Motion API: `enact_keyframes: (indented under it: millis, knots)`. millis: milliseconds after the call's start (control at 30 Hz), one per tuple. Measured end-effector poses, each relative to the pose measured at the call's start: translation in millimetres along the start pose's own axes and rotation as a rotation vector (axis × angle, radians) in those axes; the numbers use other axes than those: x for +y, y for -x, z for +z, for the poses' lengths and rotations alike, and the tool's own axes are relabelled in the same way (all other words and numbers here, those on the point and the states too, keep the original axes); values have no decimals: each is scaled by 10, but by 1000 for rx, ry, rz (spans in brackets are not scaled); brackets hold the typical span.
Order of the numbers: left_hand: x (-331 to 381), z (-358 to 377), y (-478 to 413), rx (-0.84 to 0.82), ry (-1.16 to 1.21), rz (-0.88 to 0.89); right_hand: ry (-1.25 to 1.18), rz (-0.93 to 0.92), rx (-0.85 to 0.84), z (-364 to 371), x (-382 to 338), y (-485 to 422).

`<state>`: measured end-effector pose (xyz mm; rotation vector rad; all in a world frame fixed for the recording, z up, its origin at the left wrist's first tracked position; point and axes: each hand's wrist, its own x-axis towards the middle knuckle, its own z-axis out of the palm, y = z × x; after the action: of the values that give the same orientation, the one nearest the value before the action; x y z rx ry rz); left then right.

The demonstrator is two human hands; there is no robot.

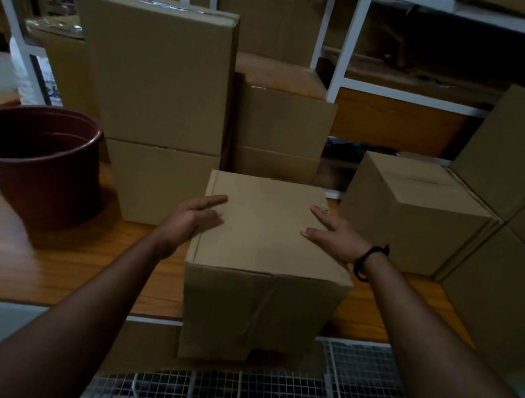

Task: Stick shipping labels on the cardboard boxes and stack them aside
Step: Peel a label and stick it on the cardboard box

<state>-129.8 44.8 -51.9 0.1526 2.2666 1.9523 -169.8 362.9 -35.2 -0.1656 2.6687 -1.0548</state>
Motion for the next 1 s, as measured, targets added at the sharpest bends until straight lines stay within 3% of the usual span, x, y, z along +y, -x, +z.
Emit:
enact_keyframes:
  millis: [100, 267, 400, 567, 800, 900, 1000]
  knots:
    - [-67, -65, 184, -6, 52, 35, 2, -49, -6, -14, -29, 67]
    - [-494, -116, 576, -55, -146, 314, -177, -235, 204, 21, 200, 658]
    - [-565, -58, 649, -88, -243, 263, -95, -326, 192, 297, 436, 998]
    - [-492, -68, 511, 7, -338, 314, 15, -356, 368, 417, 440, 764]
    - [-1165, 55, 756, 139, -644, 688, 145, -524, 494, 818, 763, 830]
    - [-1353, 121, 783, 76, -756, 622, 188, -471, 460, 971, 799, 841]
    - [-1264, 154, 757, 92, -811, 541, 154, -420, 543, 956, 648, 811]
